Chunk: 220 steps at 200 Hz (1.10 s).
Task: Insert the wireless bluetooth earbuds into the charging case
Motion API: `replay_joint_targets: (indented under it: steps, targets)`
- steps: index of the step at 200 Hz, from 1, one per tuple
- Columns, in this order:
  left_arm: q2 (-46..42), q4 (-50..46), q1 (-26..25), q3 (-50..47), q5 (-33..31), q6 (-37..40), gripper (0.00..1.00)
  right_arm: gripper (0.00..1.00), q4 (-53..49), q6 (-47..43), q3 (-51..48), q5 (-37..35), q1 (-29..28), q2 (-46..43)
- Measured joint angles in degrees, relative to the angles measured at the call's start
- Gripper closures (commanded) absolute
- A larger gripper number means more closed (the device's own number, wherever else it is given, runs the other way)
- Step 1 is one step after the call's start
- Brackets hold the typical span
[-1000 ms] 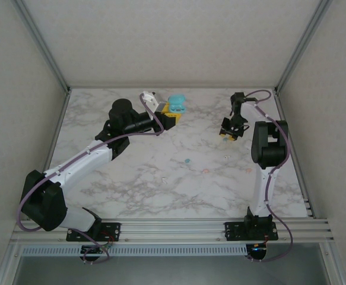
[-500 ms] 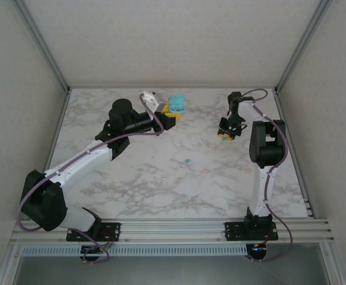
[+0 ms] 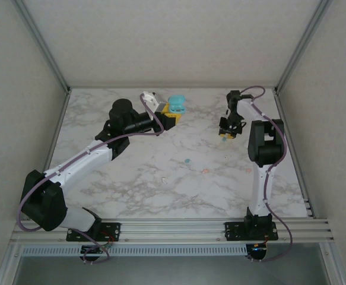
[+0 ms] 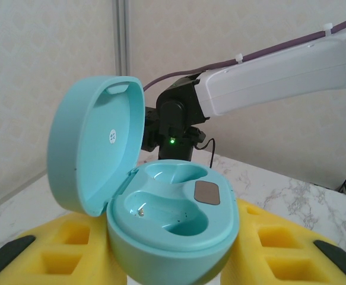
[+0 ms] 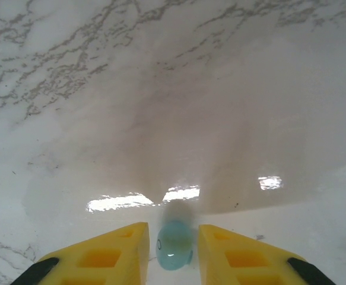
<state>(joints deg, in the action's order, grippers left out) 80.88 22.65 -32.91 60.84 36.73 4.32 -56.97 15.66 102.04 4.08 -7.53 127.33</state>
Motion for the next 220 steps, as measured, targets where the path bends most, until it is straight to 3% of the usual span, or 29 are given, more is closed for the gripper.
replay_joint_targets:
  steps: [220]
  targets:
    - [0.0,0.0,0.0,0.0,-0.02,-0.02,0.74,0.73,-3.63,-3.69,4.28,-2.6,-0.98,3.8]
